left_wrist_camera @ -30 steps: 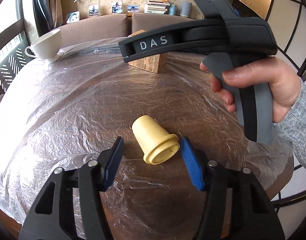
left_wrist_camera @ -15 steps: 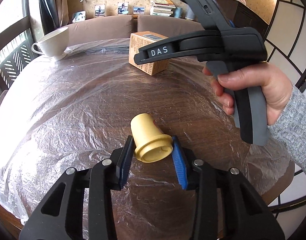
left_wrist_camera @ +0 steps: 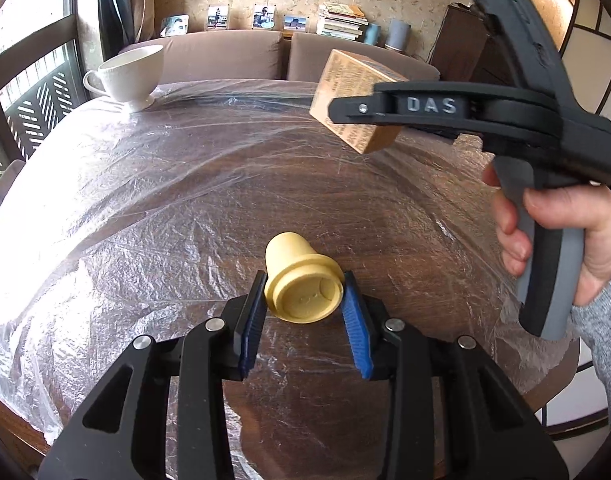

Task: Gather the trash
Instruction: 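Carry the yellow cap in the left tool while the right tool carries the cardboard box over the bin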

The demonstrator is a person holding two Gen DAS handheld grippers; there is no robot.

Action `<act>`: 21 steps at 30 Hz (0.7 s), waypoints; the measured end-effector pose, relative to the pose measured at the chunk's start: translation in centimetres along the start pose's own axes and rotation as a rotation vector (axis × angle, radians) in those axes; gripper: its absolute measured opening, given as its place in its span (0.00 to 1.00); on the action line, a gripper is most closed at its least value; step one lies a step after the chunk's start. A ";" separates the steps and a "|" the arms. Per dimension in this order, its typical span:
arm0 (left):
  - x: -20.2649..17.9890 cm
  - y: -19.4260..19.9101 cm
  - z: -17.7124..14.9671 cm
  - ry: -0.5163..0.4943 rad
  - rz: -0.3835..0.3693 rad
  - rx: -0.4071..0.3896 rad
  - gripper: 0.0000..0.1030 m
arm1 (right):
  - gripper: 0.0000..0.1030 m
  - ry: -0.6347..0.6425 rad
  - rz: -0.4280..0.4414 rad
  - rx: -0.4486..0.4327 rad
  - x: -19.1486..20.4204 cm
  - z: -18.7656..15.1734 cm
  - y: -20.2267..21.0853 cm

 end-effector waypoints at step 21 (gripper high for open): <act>1.4 2.6 0.6 0.014 -0.016 -0.042 0.37 | 0.46 -0.051 -0.008 0.008 1.1 -3.2 3.3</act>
Point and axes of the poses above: each gripper's, at about its wrist camera, not at the fingertips, and y roughly against the way its jaws point, x to its left, z to its top, the point moved 8 cm from there along -y, roughly the way its jaws point, and after that the axes turned 13 degrees about -z, right-handed, at the moved point
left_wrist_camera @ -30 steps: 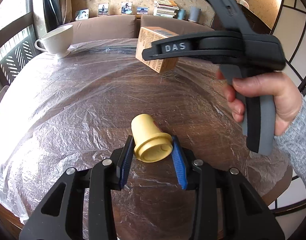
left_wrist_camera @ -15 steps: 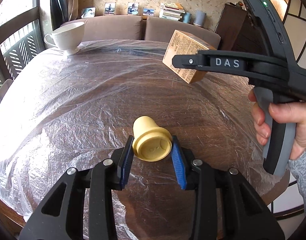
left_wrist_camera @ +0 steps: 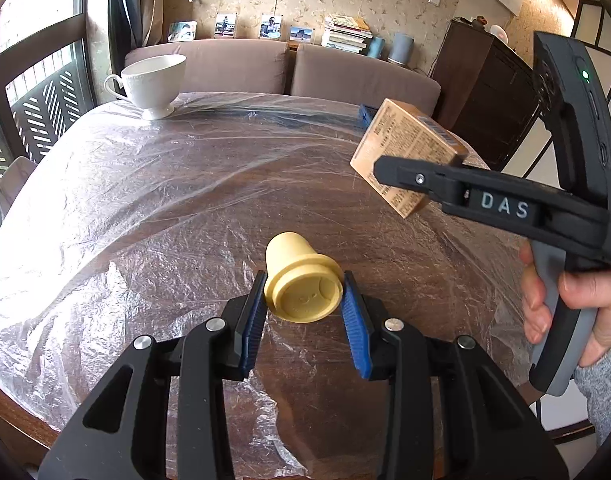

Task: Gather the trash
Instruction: 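Carry the yellow cap in the left tool while the right tool carries the cardboard box over the bin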

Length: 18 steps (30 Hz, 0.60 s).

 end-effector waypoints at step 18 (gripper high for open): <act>1.2 3.1 -1.4 -0.028 -0.049 0.005 0.37 | 0.46 -0.070 -0.050 0.004 1.8 -4.8 4.9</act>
Point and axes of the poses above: each gripper's, at about its wrist camera, not at the fingertips, and y roughly against the way its jaws point, x to its left, z to its top, the point moved 8 cm from there along -y, roughly the way its jaws point, and after that the axes turned 13 degrees about -z, right-handed, at the moved point
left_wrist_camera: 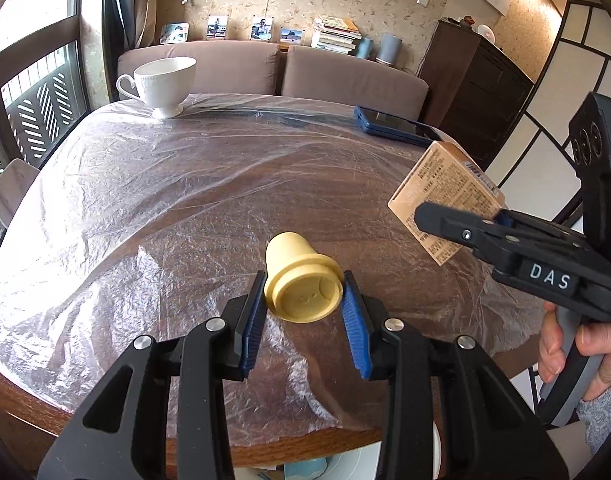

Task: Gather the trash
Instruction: 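Carry the yellow cap in the left tool while the right tool carries the cardboard box over the bin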

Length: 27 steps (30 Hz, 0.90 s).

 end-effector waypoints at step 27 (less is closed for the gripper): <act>-1.8 7.4 -6.6 -0.097 -0.085 0.039 0.37 | 0.45 -0.063 -0.002 0.013 4.1 -10.6 8.7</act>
Point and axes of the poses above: each gripper's, at about its wrist camera, not at the fingertips, and y roughly against the way its jaws point, x to its left, z to its top, the point moved 8 cm from there along -y, roughly the way its jaws point, and after that the axes turned 13 degrees about -z, right-handed, at the moved point
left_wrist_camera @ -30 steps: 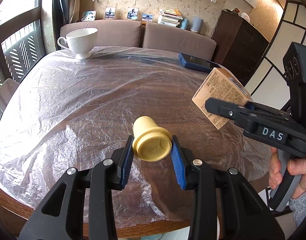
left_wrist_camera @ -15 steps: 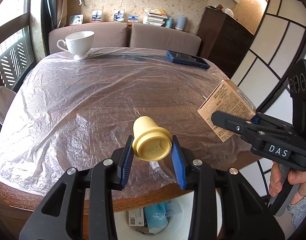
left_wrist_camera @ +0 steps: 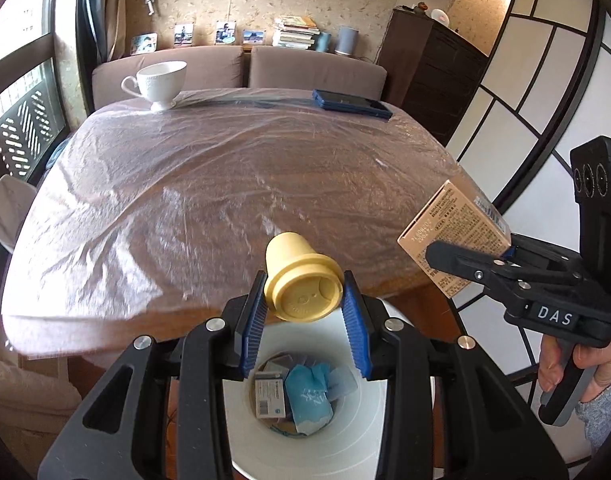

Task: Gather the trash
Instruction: 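Carry the yellow cap in the left tool while the right tool carries the cardboard box over the bin, then open the left tool to drop the cap while the right tool drops the cardboard box into the bin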

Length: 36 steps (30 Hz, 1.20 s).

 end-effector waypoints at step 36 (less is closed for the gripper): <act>1.1 -5.8 -14.5 0.104 0.111 0.254 0.37 | 0.46 0.121 0.014 0.292 1.3 -16.1 -6.1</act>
Point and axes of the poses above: each gripper's, at about its wrist camera, not at the fingertips, and y roughly against the way its jaws point, x to its left, z to its top, the point moved 8 cm from there along -y, roughly the way its jaws point, and after that the axes turned 13 degrees about -z, right-handed, at the moved point
